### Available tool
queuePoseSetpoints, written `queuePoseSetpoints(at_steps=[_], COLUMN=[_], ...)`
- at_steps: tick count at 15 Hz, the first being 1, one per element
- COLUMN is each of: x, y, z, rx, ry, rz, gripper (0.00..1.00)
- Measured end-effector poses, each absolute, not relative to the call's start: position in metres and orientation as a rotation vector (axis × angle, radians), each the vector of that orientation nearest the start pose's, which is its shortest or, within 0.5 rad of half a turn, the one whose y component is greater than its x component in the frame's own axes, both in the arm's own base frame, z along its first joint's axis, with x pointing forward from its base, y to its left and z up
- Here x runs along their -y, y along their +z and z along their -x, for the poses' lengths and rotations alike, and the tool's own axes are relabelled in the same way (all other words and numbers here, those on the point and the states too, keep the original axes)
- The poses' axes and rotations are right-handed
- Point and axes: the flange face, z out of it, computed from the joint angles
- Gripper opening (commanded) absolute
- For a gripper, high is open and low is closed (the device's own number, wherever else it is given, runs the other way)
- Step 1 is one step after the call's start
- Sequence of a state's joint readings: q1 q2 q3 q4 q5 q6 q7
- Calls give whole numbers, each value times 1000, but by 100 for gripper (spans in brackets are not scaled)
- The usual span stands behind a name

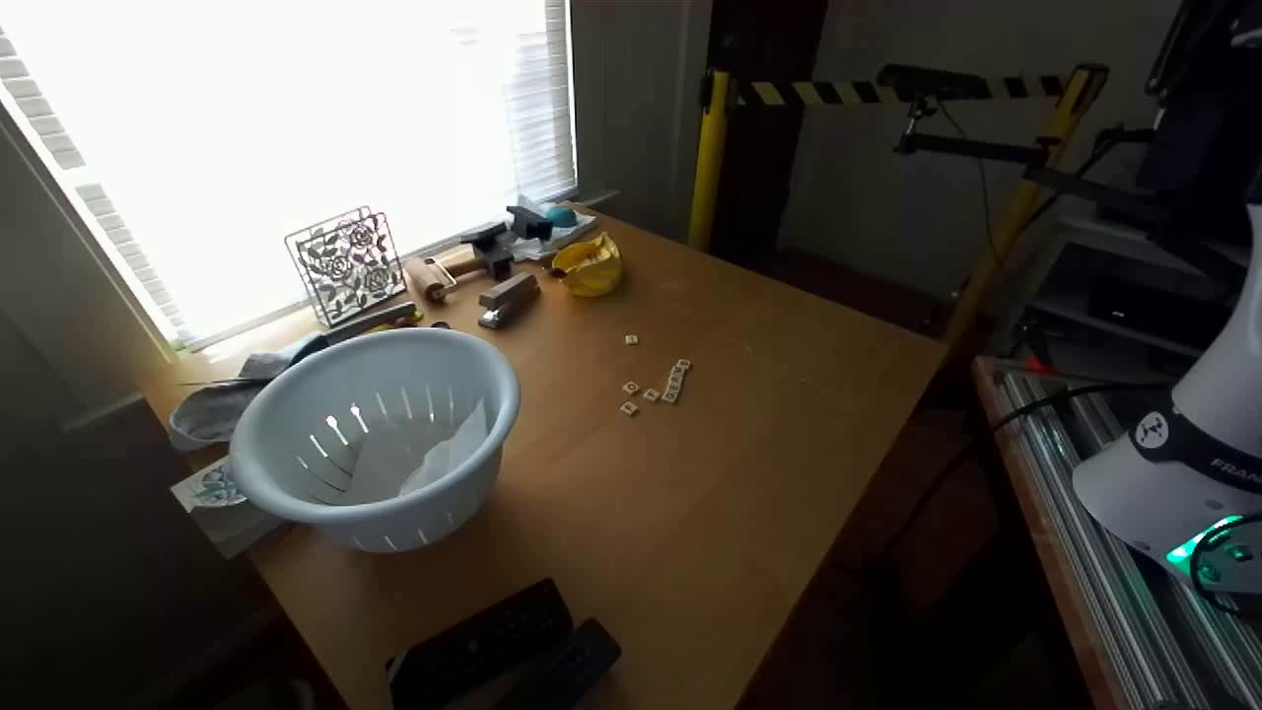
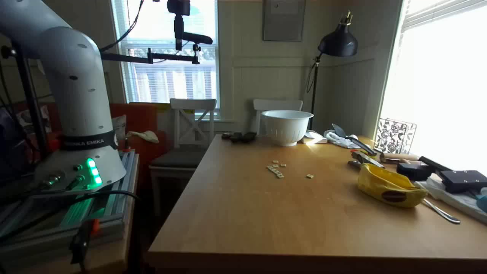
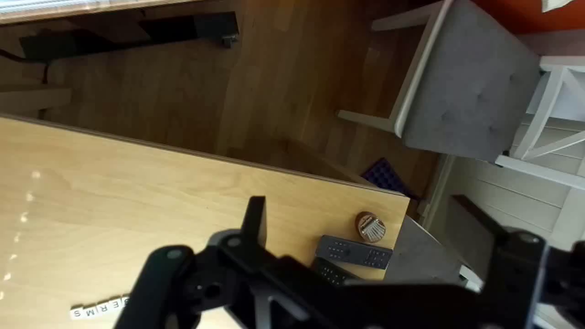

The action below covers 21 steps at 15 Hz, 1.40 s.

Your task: Slide the letter R backwards then put the rest of the letters together

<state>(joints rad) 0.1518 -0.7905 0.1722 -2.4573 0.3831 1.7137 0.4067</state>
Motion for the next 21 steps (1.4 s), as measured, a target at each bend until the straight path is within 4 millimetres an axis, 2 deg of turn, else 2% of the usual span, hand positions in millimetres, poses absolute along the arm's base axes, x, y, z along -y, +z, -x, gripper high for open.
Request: queuePoseSetpoints(at_steps=[8,10,17,21], x=[-145,-137,-51,-17], y=[555,555,534,509], z=[-291,-299,-356,-382], rx=[-264,-328,-701,-678], ry=[60,21,-205,-245], rz=[2874,2867,2733,2787], gripper=[100,100,100,100])
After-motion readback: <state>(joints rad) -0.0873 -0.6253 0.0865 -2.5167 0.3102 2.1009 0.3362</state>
